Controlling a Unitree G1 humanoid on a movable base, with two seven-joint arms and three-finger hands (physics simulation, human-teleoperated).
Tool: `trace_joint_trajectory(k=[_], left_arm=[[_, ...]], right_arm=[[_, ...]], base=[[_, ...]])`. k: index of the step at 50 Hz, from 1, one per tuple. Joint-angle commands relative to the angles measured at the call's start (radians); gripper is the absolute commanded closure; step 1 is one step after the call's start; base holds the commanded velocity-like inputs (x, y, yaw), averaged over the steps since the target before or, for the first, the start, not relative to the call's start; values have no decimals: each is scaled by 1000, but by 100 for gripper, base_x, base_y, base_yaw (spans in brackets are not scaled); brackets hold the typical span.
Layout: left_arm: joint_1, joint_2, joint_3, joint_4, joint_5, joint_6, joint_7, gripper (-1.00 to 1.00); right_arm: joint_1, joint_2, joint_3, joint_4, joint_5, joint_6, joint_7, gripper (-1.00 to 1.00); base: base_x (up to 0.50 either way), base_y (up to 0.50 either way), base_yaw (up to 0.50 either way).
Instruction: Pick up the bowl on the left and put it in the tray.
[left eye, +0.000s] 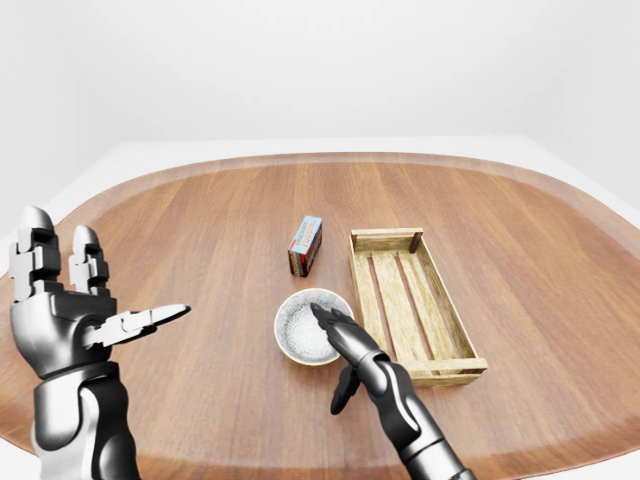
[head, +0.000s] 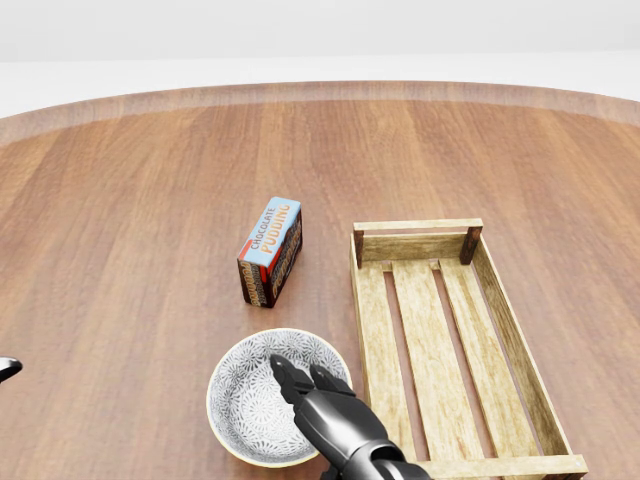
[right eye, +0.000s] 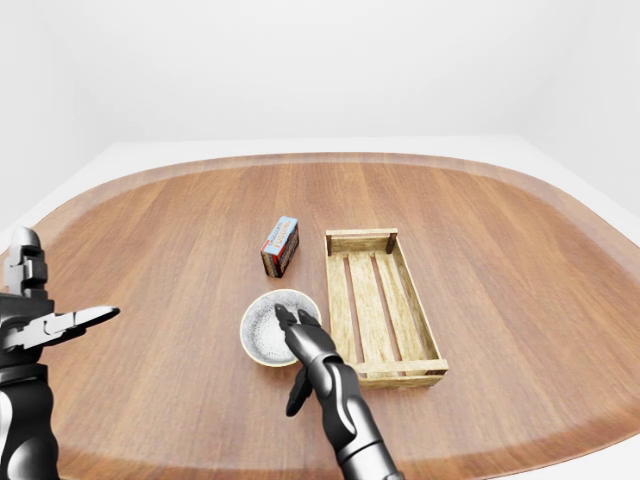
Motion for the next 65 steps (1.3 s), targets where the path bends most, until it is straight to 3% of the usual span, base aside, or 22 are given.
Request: trace_joint_trajectory(k=[1,65], left_arm=[[-3,5,8,-3,-8,0,4,-100],[3,-5,-10,-4,10,0,1,-100]], right_arm=[[-30,9,-11,66,-9,0,-9,-100],[-171,55,-37,386,-49,0,-88,-100]], base=[[0,0,0],[0,0,0]])
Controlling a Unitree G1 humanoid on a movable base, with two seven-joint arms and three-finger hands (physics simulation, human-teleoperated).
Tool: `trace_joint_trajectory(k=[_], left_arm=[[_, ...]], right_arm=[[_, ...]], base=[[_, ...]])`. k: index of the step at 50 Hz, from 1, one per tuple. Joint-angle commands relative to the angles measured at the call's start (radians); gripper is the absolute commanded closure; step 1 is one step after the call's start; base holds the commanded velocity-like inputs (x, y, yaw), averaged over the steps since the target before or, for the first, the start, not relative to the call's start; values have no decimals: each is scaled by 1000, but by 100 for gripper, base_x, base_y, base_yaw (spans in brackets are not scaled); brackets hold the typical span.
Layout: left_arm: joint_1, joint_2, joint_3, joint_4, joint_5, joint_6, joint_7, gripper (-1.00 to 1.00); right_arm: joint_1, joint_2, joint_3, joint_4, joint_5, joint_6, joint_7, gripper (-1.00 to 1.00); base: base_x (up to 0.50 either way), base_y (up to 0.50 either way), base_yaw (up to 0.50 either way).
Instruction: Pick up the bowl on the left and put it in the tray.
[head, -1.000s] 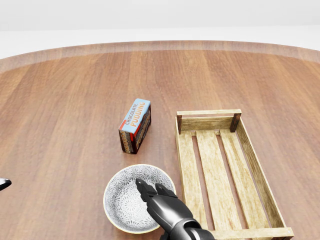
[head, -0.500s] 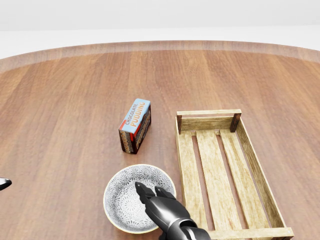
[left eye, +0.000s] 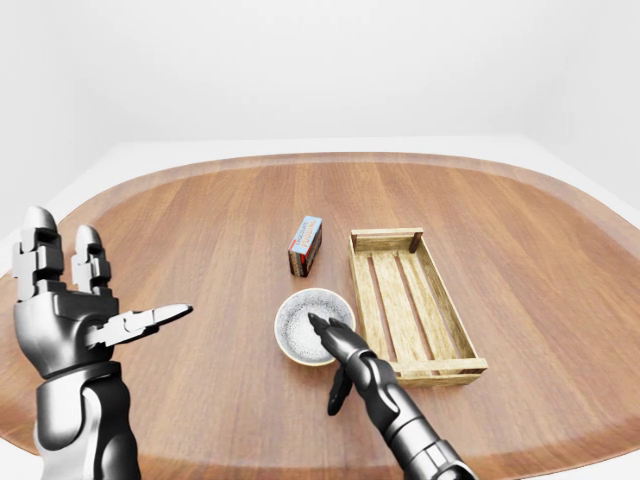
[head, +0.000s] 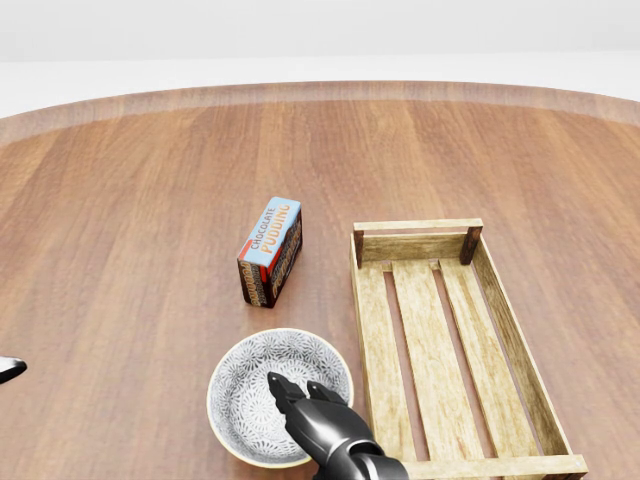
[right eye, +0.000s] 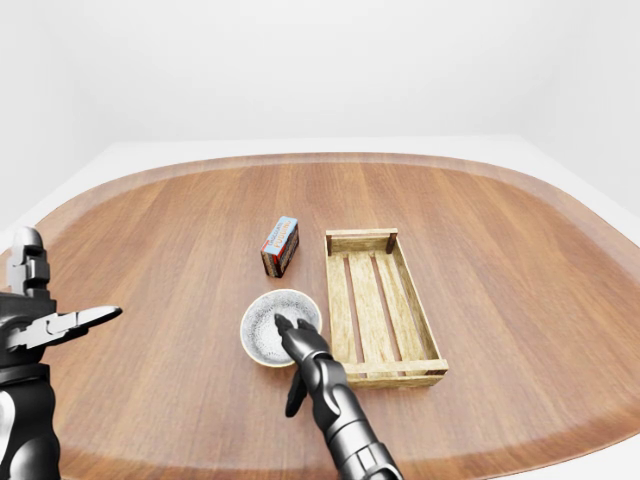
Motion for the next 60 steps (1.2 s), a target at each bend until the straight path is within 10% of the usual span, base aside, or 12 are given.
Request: trace_joint_trajectory(k=[1,22,23,25,26,49,60], left_arm=[[1,-1,-2,1,3,0,-1,-100],[5,-15,-36,-14,37,0,3,-100],[1,-15,-39,-4,41,0,3,-100],[-1,-14,-40,9,42,0,0,-100],[1,-10,-32,0,35,0,0,-100],[3,-6,-5,-14,12,0,-2,-100],[6,-7,-1,-24,8,0,-2,-100]], right_arm=[[-24,1,-10,60,-3,0,-16,-100],[-68,21,-4,184,-57,0,-38,-98],[-69,20,-2,191,-62,0,-40,-62],[-66,23,-2,192,-63,0,-41,80],[-64,23,-1,182,-66,0,-32,100],[-42,16,6,80,-83,0,15,100],[17,22,56,-247,-190,0,224,100]], base=[[0,0,0],[0,0,0],[0,0,0],[0,0,0],[0,0,0],[0,0,0],[0,0,0]])
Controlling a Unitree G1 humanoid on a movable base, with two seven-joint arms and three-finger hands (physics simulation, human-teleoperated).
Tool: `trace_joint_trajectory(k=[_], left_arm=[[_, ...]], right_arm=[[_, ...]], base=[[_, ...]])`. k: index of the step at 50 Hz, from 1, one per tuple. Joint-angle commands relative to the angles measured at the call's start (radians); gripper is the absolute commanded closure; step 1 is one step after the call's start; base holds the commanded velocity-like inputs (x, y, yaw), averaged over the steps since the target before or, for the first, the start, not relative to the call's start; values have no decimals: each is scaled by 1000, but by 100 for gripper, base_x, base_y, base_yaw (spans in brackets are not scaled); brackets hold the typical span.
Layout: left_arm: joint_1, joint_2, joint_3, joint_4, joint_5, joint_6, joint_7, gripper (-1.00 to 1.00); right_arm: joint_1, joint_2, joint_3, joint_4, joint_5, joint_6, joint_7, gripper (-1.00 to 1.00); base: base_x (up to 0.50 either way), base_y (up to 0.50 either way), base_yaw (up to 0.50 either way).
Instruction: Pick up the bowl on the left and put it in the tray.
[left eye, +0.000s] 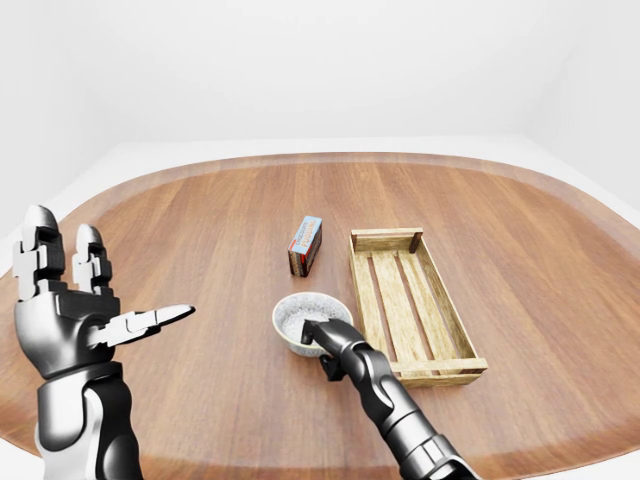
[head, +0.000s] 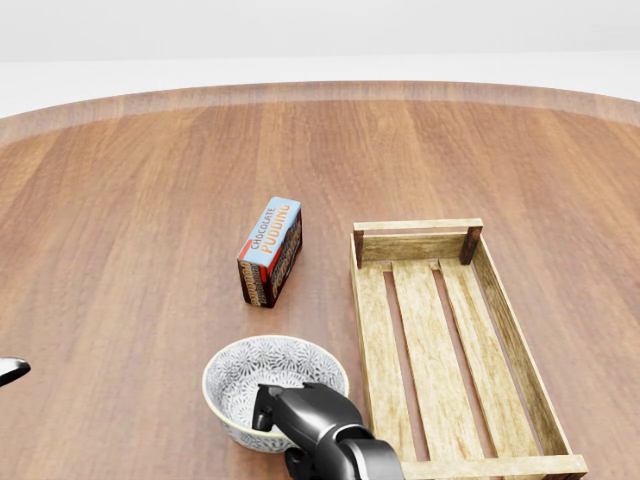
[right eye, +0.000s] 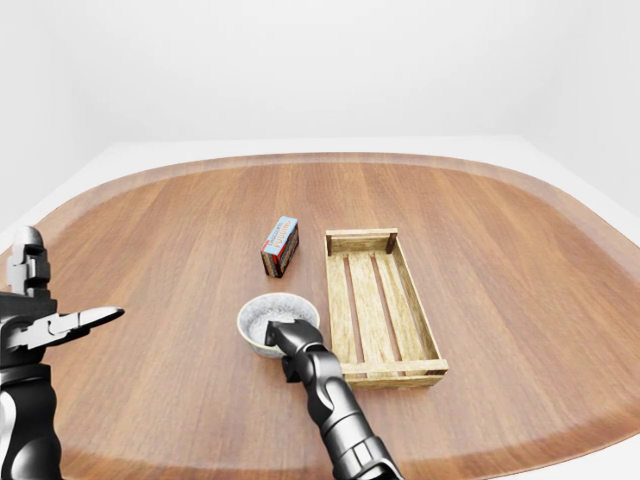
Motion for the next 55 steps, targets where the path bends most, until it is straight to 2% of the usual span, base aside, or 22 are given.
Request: trace_joint_trajectory(k=[1,14,21,32,42,50,55], left_arm=[[3,-1,7,-6,-6,0,-2,-100],[1,-2,4,1,-6,0,-1,-100],[-4,1,0,1,-6,0,6,-100],[-7,3,-6,7,-6,0,10,-100],[-2,2,1,-5,-10,0,8,-100],[-1,1,4,-6,-10,0,5,-100],[2,0,3,-11,-9,0,4,-100]], right_arm=[[49,12,42,-260,-101,0,192,100],[16,34,39,-443,-197,0,346,100],[-44,33,-3,-517,-209,0,419,100],[-158,1,-88,-646,-243,0,419,100],[-240,-126,-225,-661,-80,0,419,100],[-256,-231,-293,-711,18,0,419,100],[-263,-286,-335,-660,125,0,419,100]], base=[[0,0,0],[0,0,0],[0,0,0],[0,0,0],[0,0,0],[0,0,0],[0,0,0]])
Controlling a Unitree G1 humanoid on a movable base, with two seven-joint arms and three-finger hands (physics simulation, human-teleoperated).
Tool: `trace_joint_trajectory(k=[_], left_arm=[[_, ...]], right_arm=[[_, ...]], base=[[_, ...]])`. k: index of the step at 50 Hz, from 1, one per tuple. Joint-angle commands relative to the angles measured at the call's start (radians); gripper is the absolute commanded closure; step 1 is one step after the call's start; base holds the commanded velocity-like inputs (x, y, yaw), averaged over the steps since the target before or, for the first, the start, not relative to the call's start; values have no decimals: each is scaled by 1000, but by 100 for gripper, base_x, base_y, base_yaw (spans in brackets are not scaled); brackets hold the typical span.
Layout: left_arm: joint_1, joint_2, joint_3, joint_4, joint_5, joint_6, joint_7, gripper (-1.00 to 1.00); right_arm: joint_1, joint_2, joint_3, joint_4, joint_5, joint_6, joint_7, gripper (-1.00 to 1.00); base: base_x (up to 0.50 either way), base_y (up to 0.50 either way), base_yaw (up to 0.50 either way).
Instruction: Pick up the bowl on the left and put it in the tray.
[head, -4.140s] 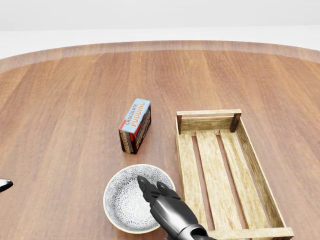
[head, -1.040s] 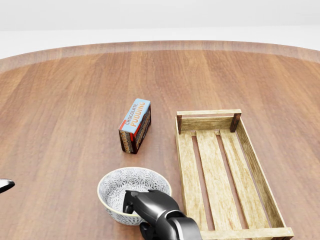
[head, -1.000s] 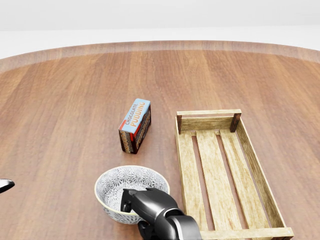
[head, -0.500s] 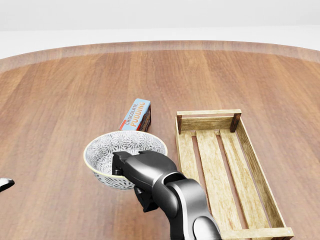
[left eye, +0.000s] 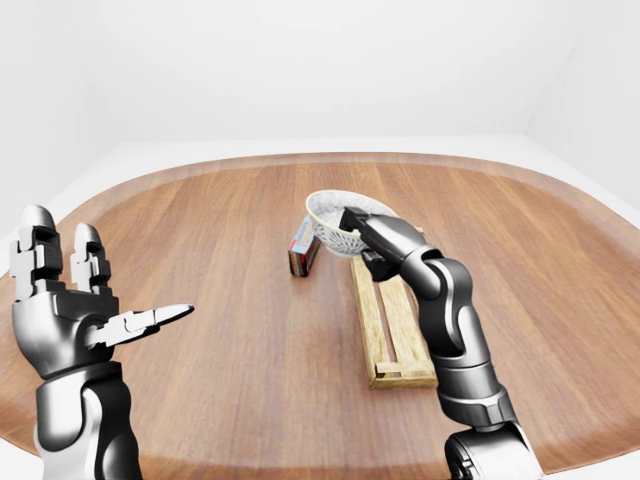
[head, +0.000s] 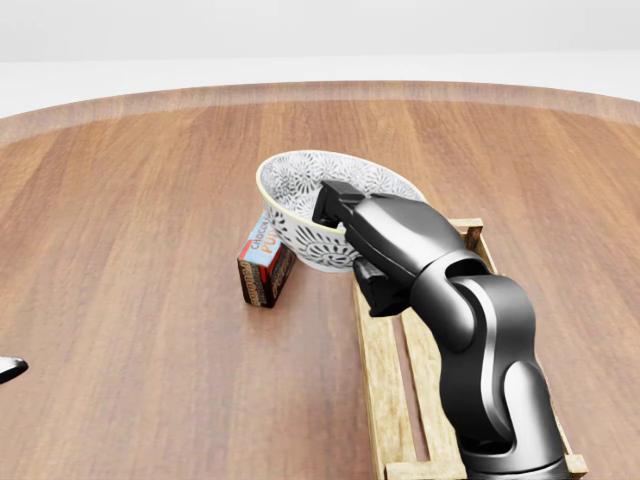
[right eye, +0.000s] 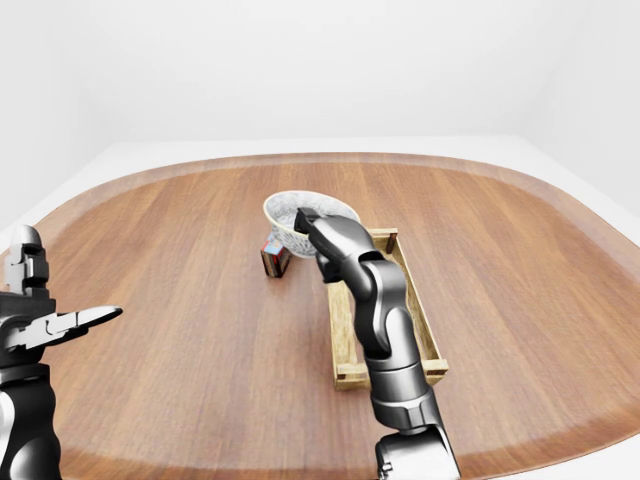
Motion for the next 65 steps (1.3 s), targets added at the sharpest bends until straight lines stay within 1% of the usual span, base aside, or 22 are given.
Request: trace_joint_trajectory(k=[1,6,8,17,20,21,22,27,30,31,37,43,50,54,62,65], left_arm=[[4,-2,3,-4,1,0,-3,-100],[1,-1,1,-1,3,0,-1,-100],[1,-1,2,-3,2,0,-1,-100],[1,-2,0,-5,4,0,-1,-100],[0,-3,-3,-2,7,0,0,-100],[-1,-2,-4,-2,7,0,0,-100],[-1,-2,-4,-1,7,0,0,-100],[-1,-3,-8,1,9,0,-2,-100],[-2,-2,-9,1,8,0,-2,-100],[-1,-3,-10,6,11,0,-4,-100],[-5,-1,-9,6,9,0,-1,-100],[-4,-2,-14,4,12,0,0,-100],[-1,-4,-13,2,13,0,-2,-100],[-2,-3,-12,-1,12,0,-1,-100],[-5,-3,-17,2,16,0,1,-100],[-4,-4,-19,8,18,0,-1,-100]], right_arm=[[-40,-133,-110,15,167,0,0,100],[-56,-182,-122,22,207,0,0,100],[-60,-204,-126,17,200,0,0,100],[-50,-227,-131,69,194,0,0,100],[-53,-229,-134,108,194,0,-24,100],[-50,-233,-124,121,175,0,-26,100],[-50,-225,-128,141,184,0,-45,100],[-62,-225,-110,229,126,0,-124,100],[-69,-222,-107,263,94,0,-155,100],[-73,-226,-103,283,74,0,-180,100],[-78,-218,-110,328,66,0,-220,100],[-81,-218,-107,388,40,0,-293,100],[-86,-185,-80,468,15,0,-372,100],[-84,-177,-73,510,17,0,-411,100],[-75,-170,-48,604,-35,0,-502,100],[-69,-163,-39,614,-54,0,-513,100]], base=[[0,0,0],[0,0,0],[0,0,0],[0,0,0],[0,0,0],[0,0,0],[0,0,0],[0,0,0],[0,0,0],[0,0,0],[0,0,0],[0,0,0],[0,0,0],[0,0,0],[0,0,0],[0,0,0]])
